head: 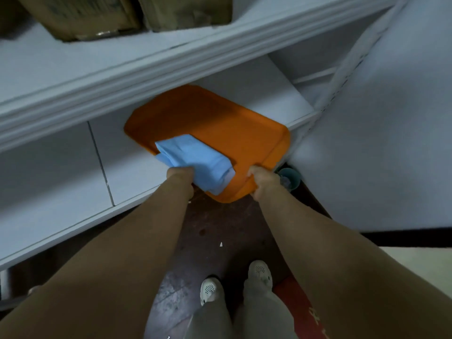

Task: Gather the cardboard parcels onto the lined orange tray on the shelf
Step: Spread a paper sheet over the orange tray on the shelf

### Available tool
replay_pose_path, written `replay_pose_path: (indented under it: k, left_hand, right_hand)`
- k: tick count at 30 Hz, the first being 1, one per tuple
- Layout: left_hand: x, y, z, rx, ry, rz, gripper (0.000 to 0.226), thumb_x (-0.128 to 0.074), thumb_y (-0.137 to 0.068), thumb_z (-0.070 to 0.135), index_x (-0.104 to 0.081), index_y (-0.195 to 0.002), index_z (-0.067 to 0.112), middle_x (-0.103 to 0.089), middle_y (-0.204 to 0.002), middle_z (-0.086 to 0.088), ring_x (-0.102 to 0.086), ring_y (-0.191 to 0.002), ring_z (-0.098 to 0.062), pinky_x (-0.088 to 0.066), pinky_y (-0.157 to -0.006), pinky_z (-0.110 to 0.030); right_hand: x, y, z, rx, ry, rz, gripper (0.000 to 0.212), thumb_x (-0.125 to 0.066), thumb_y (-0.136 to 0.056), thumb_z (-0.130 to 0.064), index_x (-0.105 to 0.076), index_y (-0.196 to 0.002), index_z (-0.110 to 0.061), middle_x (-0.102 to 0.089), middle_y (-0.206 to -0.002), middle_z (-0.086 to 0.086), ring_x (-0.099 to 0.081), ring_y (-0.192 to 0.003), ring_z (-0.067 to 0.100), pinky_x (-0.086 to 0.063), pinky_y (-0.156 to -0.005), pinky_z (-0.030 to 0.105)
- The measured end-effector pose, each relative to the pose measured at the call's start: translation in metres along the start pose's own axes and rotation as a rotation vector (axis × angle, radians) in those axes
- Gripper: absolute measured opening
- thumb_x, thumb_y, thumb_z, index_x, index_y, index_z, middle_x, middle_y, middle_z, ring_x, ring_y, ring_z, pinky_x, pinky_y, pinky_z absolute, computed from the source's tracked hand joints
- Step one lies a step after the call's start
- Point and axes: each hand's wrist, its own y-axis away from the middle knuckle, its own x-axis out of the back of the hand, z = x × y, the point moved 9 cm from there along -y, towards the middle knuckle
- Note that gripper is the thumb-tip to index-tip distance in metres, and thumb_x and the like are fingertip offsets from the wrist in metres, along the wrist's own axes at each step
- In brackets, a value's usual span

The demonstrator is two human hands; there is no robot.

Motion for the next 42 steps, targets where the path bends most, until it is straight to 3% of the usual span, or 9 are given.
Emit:
replay_pose_path:
  k: [6, 12, 14, 17, 23, 28, 32, 38, 42]
  left_hand:
    - [-0.019, 0.063, -0.023, -0.045, -0.214, -0.133, 0.04, -0.045, -0.097, 0.002, -0.044, -0.137, -0.004, -0.046, -0.074, 0.001, -0.052, -0.068, -0.014, -0.05, -0.078, -0.029]
    - [-0.057, 0.145, -0.047, -0.039, -0.187, -0.144, 0.042, -0.038, -0.101, 0.007, -0.033, -0.143, 0.001, -0.044, -0.094, -0.01, -0.048, -0.113, -0.027, -0.041, -0.104, -0.043]
    - [-0.074, 0.175, -0.053, -0.058, -0.216, -0.174, 0.04, -0.036, -0.102, 0.007, -0.036, -0.141, 0.002, -0.039, -0.077, -0.007, -0.046, -0.097, -0.024, -0.044, -0.1, -0.04]
    - [-0.104, 0.226, -0.055, -0.11, -0.222, -0.286, 0.041, -0.043, -0.098, 0.001, -0.042, -0.138, -0.002, -0.043, -0.073, -0.003, -0.051, -0.067, -0.017, -0.052, -0.073, -0.029]
    - [-0.148, 0.317, -0.045, -0.226, -0.139, -0.331, 0.029, -0.044, -0.097, -0.001, -0.046, -0.124, 0.005, -0.047, -0.089, -0.011, -0.051, -0.092, -0.026, -0.046, -0.094, -0.043]
    - [-0.165, 0.374, -0.027, -0.296, -0.006, -0.368, 0.029, -0.044, -0.097, -0.004, -0.047, -0.122, 0.009, -0.049, -0.082, -0.011, -0.058, -0.076, -0.028, -0.047, -0.07, -0.034]
    - [-0.169, 0.392, -0.019, -0.284, -0.023, -0.373, 0.007, -0.046, -0.096, 0.001, -0.047, -0.096, 0.008, -0.046, -0.074, -0.01, -0.047, -0.059, -0.021, -0.042, -0.05, -0.032]
    - [-0.168, 0.419, 0.012, -0.363, 0.01, -0.393, 0.011, -0.044, -0.096, -0.001, -0.049, -0.094, 0.01, -0.051, -0.075, -0.006, -0.055, -0.062, -0.019, -0.051, -0.053, -0.029]
    - [-0.153, 0.431, 0.041, -0.394, 0.059, -0.357, 0.035, -0.049, -0.095, 0.005, -0.045, -0.129, 0.009, -0.059, -0.109, -0.015, -0.06, -0.108, -0.033, -0.053, -0.083, -0.04]
  right_hand:
    - [0.068, 0.05, 0.008, 0.009, -0.023, 0.065, 0.046, -0.054, -0.073, 0.004, -0.057, -0.119, -0.002, -0.061, -0.113, 0.018, -0.061, -0.099, 0.032, -0.053, -0.089, 0.046]
    - [0.155, 0.089, 0.002, 0.077, -0.123, 0.089, 0.04, -0.058, -0.06, 0.001, -0.062, -0.1, -0.002, -0.067, -0.095, 0.017, -0.066, -0.083, 0.032, -0.057, -0.077, 0.049]
    - [0.193, 0.111, -0.005, 0.099, -0.167, 0.121, 0.021, -0.058, -0.065, 0.004, -0.059, -0.084, -0.006, -0.064, -0.086, 0.014, -0.064, -0.081, 0.03, -0.057, -0.08, 0.049]
    - [0.244, 0.139, -0.018, 0.141, -0.267, 0.142, 0.021, -0.055, -0.068, 0.009, -0.057, -0.08, -0.008, -0.062, -0.085, 0.014, -0.063, -0.079, 0.031, -0.057, -0.069, 0.046]
    - [0.322, 0.19, -0.045, 0.235, -0.394, 0.176, 0.034, -0.056, -0.069, 0.008, -0.058, -0.101, -0.004, -0.061, -0.093, 0.014, -0.062, -0.083, 0.031, -0.057, -0.08, 0.046]
    - [0.357, 0.228, -0.078, 0.341, -0.462, 0.149, 0.02, -0.054, -0.071, 0.007, -0.056, -0.084, -0.008, -0.061, -0.082, 0.01, -0.063, -0.074, 0.027, -0.054, -0.064, 0.036]
    - [0.369, 0.244, -0.094, 0.401, -0.521, 0.14, 0.02, -0.053, -0.068, 0.009, -0.052, -0.075, -0.01, -0.061, -0.078, 0.01, -0.062, -0.073, 0.027, -0.054, -0.066, 0.036]
    - [0.372, 0.263, -0.117, 0.448, -0.552, 0.126, 0.019, -0.053, -0.065, 0.008, -0.054, -0.072, -0.01, -0.06, -0.075, 0.008, -0.059, -0.067, 0.025, -0.053, -0.063, 0.034]
    - [0.343, 0.272, -0.139, 0.482, -0.553, 0.043, 0.021, -0.051, -0.069, 0.007, -0.057, -0.079, -0.01, -0.062, -0.077, 0.007, -0.06, -0.064, 0.022, -0.052, -0.053, 0.031]
